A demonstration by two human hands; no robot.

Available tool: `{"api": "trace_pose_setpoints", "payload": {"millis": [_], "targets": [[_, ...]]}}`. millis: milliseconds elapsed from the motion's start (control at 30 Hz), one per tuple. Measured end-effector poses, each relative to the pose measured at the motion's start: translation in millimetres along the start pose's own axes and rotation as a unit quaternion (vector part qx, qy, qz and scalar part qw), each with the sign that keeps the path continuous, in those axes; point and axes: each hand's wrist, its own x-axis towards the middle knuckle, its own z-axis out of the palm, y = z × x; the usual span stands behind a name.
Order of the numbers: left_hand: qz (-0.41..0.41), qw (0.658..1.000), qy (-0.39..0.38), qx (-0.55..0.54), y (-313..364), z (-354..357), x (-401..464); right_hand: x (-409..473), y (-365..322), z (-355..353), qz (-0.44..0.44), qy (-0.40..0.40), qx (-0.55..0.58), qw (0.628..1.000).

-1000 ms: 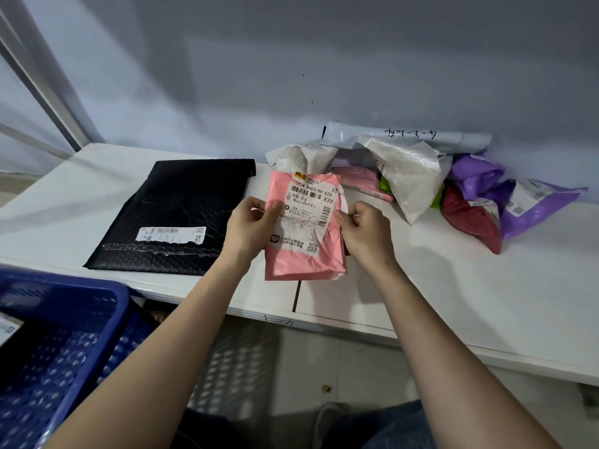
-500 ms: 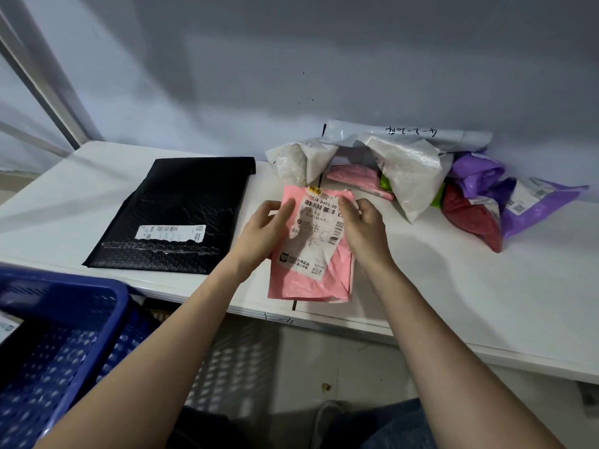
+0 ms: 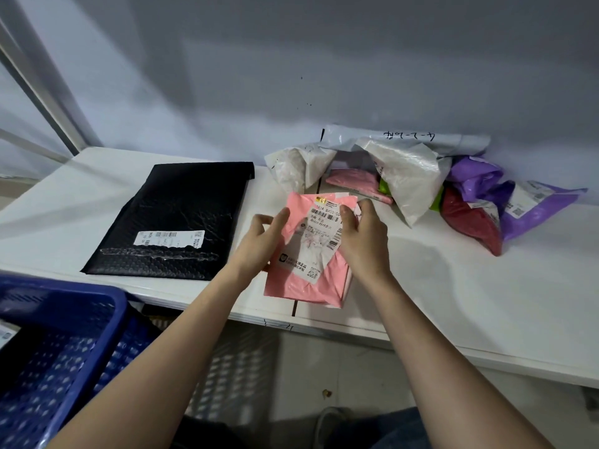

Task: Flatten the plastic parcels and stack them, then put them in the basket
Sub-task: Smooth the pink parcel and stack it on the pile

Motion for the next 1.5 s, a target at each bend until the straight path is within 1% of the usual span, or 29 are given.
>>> {"api": "trace_pose_setpoints", "payload": {"millis": [67, 167, 267, 367, 433, 500, 600, 700, 767, 800, 900, 933, 1067, 1133, 1200, 1267, 1333, 1433, 1500], "targets": [[-0.005, 0.998, -0.029, 0.053, -4, 0, -1, 3, 1, -2, 0.025, 0.014, 0.011, 1.0], [0.03, 0.996, -0.034, 0.079, -6, 1, -1, 6, 4, -5, 0.055, 0.027, 0.024, 0.998], [0.076, 0.993, -0.018, 0.084, -4, 0, 1, 9, 9, -7, 0.075, 0.023, 0.02, 0.997], [0.119, 0.988, 0.002, 0.102, -1, -2, 1, 10, 10, -7, 0.078, 0.021, 0.024, 0.996], [0.135, 0.985, 0.017, 0.11, -3, -3, 2, 10, 9, -8, 0.086, 0.019, 0.031, 0.996], [0.139, 0.984, 0.022, 0.113, -6, -5, 3, 13, 11, -8, 0.11, 0.004, 0.062, 0.992], [0.132, 0.987, 0.019, 0.087, -12, -8, 6, 14, 13, -6, 0.17, -0.064, 0.12, 0.976], [0.122, 0.99, 0.045, 0.054, -15, -11, 11, 9, 13, -5, 0.241, -0.183, 0.176, 0.937], [0.111, 0.991, 0.059, 0.033, -17, -12, 13, 4, 11, -3, 0.254, -0.268, 0.158, 0.916], [0.109, 0.992, 0.064, 0.024, -18, -12, 14, 2, 11, -1, 0.253, -0.295, 0.144, 0.91], [0.113, 0.99, 0.08, 0.011, -18, -13, 16, -2, 10, 8, 0.251, -0.32, 0.176, 0.897], [0.115, 0.99, 0.087, 0.01, -18, -14, 16, -2, 11, 11, 0.239, -0.316, 0.179, 0.901], [0.113, 0.987, 0.107, 0.028, -20, -13, 19, -1, 12, 17, 0.187, -0.27, 0.128, 0.936], [0.105, 0.986, 0.11, 0.061, -24, -13, 21, -2, 15, 18, 0.182, -0.258, 0.088, 0.945], [0.094, 0.987, 0.094, 0.088, -28, -12, 22, -5, 18, 19, 0.169, -0.259, 0.03, 0.95], [0.081, 0.987, 0.067, 0.118, -33, -12, 23, -9, 23, 21, 0.153, -0.27, -0.022, 0.951], [0.068, 0.985, 0.038, 0.152, -38, -12, 24, -10, 25, 22, 0.155, -0.284, -0.051, 0.945], [0.048, 0.979, -0.007, 0.198, -44, -11, 28, -10, 25, 22, 0.161, -0.325, -0.089, 0.928], [0.034, 0.974, -0.043, 0.221, -49, -11, 31, -11, 26, 22, 0.15, -0.355, -0.122, 0.915]]}}
